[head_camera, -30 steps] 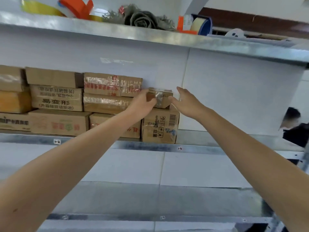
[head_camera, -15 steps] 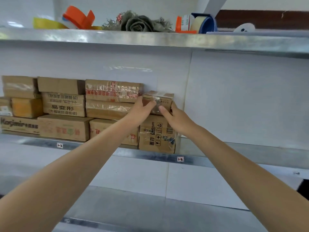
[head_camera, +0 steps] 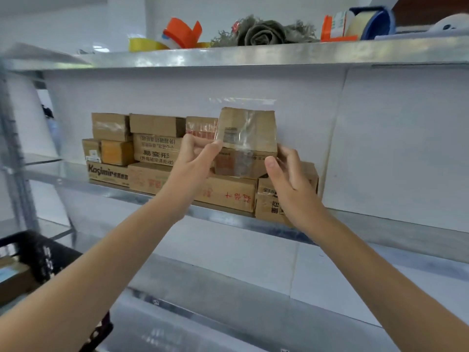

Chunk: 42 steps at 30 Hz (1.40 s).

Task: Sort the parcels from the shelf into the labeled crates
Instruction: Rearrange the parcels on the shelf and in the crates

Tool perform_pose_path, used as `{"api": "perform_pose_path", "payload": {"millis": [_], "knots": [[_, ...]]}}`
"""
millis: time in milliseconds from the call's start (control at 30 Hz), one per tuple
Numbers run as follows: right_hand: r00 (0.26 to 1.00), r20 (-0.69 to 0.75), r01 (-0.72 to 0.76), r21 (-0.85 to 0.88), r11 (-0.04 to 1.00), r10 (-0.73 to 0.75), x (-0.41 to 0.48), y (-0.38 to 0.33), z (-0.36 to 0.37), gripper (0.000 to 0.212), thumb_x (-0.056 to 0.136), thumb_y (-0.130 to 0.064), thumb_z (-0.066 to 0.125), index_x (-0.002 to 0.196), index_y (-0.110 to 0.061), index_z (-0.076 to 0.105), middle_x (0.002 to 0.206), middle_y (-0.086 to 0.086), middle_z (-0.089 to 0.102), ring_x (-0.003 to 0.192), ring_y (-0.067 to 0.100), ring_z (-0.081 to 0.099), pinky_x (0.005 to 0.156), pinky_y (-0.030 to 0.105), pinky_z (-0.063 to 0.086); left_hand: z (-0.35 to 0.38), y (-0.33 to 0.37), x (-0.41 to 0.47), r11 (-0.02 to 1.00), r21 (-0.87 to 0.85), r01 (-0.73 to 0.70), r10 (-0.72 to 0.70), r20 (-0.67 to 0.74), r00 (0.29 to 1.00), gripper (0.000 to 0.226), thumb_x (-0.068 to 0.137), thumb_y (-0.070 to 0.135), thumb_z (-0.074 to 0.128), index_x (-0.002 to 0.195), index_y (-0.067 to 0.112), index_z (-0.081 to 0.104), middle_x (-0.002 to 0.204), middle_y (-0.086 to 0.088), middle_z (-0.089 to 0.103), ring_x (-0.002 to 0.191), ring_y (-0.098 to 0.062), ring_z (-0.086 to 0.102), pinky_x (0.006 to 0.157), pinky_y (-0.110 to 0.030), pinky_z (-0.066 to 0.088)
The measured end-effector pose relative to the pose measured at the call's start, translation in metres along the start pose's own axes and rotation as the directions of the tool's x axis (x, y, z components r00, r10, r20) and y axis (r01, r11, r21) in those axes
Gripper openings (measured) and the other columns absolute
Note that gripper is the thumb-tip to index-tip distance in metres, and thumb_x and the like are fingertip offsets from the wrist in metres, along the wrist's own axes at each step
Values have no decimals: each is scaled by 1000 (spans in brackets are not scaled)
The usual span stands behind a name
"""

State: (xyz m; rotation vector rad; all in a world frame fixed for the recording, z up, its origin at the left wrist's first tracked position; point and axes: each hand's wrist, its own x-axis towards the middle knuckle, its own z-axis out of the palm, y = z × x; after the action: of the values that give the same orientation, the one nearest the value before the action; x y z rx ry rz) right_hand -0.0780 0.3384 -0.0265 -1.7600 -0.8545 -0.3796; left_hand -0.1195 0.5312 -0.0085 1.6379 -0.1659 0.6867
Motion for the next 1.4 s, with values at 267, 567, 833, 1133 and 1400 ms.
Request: {"api": "perform_pose_path", "payload": {"millis": [267, 567, 833, 1133, 1400], "knots": [[995, 41, -93, 191, 977, 87, -8, 10, 104, 23, 104, -37, 39, 96, -16, 40, 81, -1, 40, 66, 3, 39, 66, 7, 39, -74, -57, -70, 978, -182, 106, -152, -263, 953, 15, 93, 15, 64, 95, 12, 49, 116, -1, 71, 106, -14, 69, 96, -34, 52], [912, 363, -353, 451, 820, 193, -19, 21, 262, 8, 106, -21, 40, 103, -15, 44, 106, 2, 53, 90, 7, 59, 85, 40, 58, -186, -86, -148, 977, -26, 213, -189, -578, 794, 18, 93, 16, 64, 90, 5, 51, 122, 2, 69, 107, -19, 69, 93, -45, 55], [605, 788, -738, 499, 455, 117, -30, 5, 369, 60, 88, -36, 59, 145, -25, 43, 130, 6, 67, 115, 28, 66, 93, 55, 55, -267, -92, -207, 933, 96, 347, -168, -736, 656, 17, 93, 19, 65, 109, 17, 61, 106, 5, 72, 103, -14, 68, 89, -34, 57], [563, 821, -694, 405, 595, 98, -59, -41, 477, 58, 76, -31, 73, 129, -31, 51, 119, -4, 71, 114, 18, 66, 93, 49, 57, -351, -93, -250, 782, 214, 585, -278, -720, 636, 53, 69, 62, 73, 115, 44, 55, 112, 18, 64, 104, 3, 61, 90, -25, 54], [522, 838, -673, 287, 681, 162, -60, -71, 541, 33, 102, -45, 42, 116, -27, 66, 110, -2, 74, 110, 24, 68, 100, 51, 51, -419, -108, -271, 809, 97, 579, -352, -709, 611, 88, 61, 73, 77, 136, 34, 54, 119, 20, 67, 112, 1, 61, 93, -22, 52]]}}
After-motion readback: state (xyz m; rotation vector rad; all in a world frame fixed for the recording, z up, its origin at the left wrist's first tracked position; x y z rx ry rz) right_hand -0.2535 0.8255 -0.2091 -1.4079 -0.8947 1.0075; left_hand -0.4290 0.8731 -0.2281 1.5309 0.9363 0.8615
